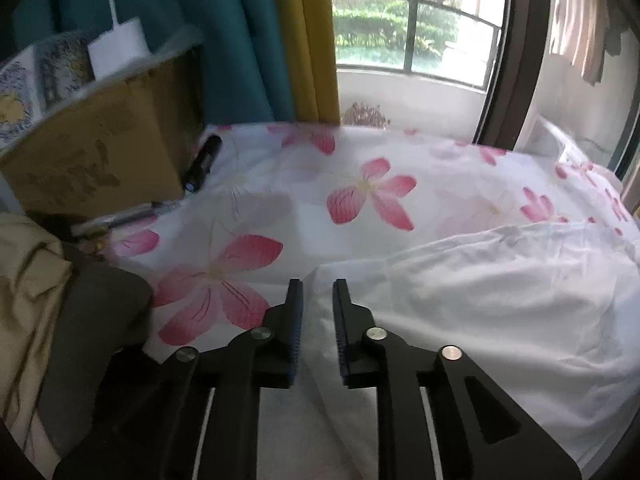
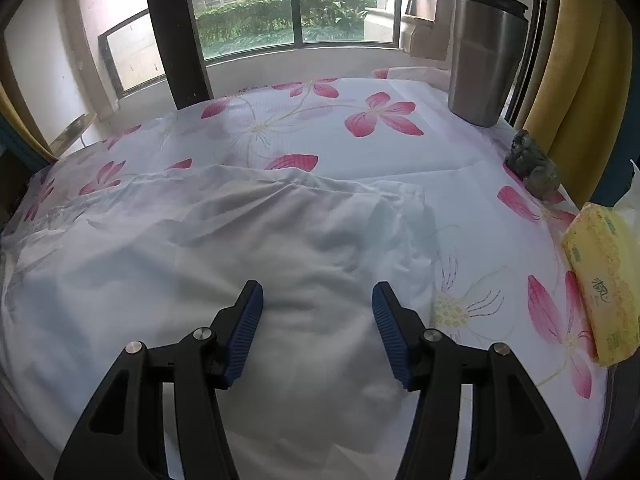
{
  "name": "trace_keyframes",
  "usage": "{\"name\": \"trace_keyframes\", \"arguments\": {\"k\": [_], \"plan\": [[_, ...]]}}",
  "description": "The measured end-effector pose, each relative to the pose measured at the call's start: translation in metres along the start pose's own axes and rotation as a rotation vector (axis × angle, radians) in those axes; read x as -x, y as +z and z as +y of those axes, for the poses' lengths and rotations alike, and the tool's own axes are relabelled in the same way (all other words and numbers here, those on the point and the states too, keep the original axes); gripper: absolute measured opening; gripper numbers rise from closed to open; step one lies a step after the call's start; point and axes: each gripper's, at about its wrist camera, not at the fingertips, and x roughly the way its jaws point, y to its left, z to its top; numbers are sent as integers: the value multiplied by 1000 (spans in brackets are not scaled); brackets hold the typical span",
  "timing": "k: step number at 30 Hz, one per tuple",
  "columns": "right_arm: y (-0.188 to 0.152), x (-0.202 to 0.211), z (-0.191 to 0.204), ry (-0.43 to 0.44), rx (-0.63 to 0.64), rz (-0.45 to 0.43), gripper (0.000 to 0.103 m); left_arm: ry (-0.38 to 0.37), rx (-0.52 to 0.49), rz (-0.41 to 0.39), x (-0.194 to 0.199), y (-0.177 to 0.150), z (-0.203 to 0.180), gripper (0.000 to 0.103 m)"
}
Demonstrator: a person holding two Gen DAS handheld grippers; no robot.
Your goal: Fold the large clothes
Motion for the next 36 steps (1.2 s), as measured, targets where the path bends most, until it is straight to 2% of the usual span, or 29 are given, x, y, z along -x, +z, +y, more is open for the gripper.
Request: {"name": "trace_keyframes", "arguments": {"k": [1,2,5,7,9,10,15,21,27,29,31,33,34,36], "plan": [[-1,-1,0,-4,5,2,57,0,-5,-1,2,0,-2,32],[-2,-1,-1,-6,10,3,57,4,-14,-2,5,-1,-4,34],[-3,1,-3,-7,11,-1,57,0,-24,17,4,-7,-7,35],[-3,1,-5,-6,2,-2,57,7,-35,57,-4,-12,-8,35],[-3,2,-5,-7,1,-3,57,70,-83,116,-19,-22,-11,36],[-4,2,-4,-7,2,-3,57,69,-83,86,-15,-23,-9,39],[-6,5,-7,-23,18,1,57,73,-44,100,-5,-24,1,40],[-9,14,-11,-38,14,-9,57,97,-26,18,23,-23,3,40],[-15,23,-8,-42,22,-15,58,110,-126,-83,56,-18,-22,40],[-18,27,-8,-41,20,-20,58,83,-131,-116,68,-17,-32,40],[-21,34,-9,-39,13,-32,58,25,-82,-140,78,-18,-40,40],[-26,42,-9,-34,7,-45,59,-109,-34,-130,83,-20,-55,41],[-28,46,-9,-32,4,-51,62,-154,-44,-122,84,-21,-66,41],[-34,55,-10,-24,0,-72,72,-186,-60,-117,85,-26,-86,41]]}}
